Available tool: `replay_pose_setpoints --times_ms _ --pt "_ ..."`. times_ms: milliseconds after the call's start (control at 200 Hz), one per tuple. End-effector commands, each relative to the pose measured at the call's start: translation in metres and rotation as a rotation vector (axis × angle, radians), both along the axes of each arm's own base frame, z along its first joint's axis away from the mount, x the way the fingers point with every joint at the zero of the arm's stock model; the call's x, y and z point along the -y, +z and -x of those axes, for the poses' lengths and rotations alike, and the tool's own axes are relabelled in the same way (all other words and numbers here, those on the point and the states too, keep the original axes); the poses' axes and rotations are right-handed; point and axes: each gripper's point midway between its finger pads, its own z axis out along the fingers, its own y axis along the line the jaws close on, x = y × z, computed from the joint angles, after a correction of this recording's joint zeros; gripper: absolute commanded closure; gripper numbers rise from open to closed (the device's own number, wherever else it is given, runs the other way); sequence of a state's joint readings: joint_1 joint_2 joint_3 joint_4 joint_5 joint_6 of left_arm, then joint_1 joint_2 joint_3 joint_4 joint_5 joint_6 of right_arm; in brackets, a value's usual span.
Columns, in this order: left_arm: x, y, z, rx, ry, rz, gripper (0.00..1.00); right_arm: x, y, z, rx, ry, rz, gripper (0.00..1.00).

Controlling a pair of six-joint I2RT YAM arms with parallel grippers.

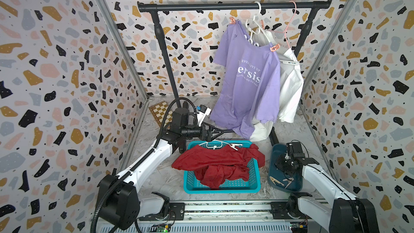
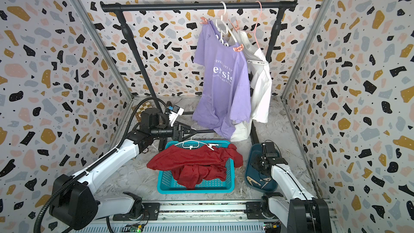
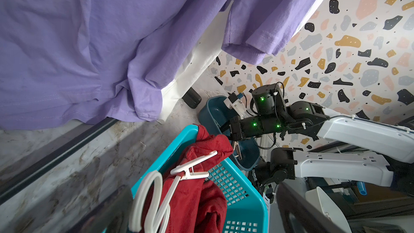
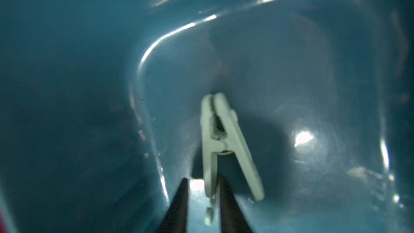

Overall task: Use clothespins to secure the t-shirt on both sides of the hanger
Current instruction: Pick up the clothespin from the storage box.

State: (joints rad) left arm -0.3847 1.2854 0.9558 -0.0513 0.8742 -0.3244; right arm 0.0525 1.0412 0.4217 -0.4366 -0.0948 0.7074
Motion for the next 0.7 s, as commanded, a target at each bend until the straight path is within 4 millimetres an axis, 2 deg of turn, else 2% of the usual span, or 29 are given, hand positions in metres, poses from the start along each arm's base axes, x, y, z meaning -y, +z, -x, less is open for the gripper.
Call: replay_pose_setpoints --times_ms 0,220,481,691 --pt "0.003 0.002 0.005 0.031 -0.031 0.009 0.01 0.005 -0.002 0.004 -0.033 -0.012 0.037 0.62" --pt "0.003 0.002 0.005 0.034 -0.033 0.008 0.01 0.006 -0.007 0.005 -0.058 -0.008 0.05 0.63" --pt "0.003 0.003 0.005 0.036 -0.031 0.007 0.01 0.003 -0.019 0.013 -0.086 -0.003 0.05 0.84" --pt "0.004 0.003 0.005 0.033 -0.034 0.009 0.01 0.003 -0.008 0.006 -0.038 -0.005 0.046 0.96"
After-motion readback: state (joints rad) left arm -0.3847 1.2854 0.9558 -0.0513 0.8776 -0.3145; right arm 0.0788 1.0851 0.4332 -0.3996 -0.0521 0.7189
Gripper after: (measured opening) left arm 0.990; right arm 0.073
